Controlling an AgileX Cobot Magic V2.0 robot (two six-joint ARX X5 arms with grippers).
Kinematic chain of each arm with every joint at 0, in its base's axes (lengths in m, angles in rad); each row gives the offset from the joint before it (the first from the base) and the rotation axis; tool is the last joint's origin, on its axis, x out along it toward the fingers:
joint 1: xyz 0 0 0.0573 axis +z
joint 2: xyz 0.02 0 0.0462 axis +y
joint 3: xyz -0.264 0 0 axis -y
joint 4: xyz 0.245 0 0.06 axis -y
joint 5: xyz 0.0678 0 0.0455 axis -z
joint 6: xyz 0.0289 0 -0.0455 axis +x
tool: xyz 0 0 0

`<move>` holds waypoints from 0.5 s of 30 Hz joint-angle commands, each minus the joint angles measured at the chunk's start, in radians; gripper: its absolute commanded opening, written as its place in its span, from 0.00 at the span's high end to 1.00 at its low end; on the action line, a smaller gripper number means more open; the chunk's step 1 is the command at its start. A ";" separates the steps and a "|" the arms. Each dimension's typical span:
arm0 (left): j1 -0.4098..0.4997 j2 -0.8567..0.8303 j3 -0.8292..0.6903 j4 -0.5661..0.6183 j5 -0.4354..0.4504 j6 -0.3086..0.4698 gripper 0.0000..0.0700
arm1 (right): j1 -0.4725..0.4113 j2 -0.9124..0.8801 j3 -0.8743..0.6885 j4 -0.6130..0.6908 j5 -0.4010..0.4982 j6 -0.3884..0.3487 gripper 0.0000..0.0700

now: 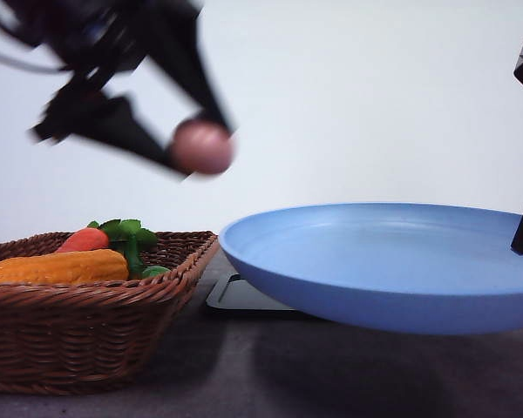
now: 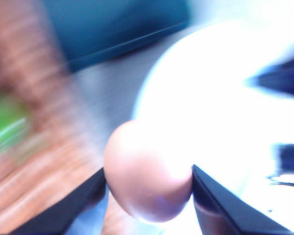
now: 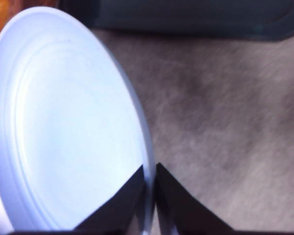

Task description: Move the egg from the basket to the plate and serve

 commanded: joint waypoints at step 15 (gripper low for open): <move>-0.323 0.150 0.016 0.143 -0.244 0.416 0.66 | 0.003 0.004 0.001 0.001 -0.019 0.003 1.00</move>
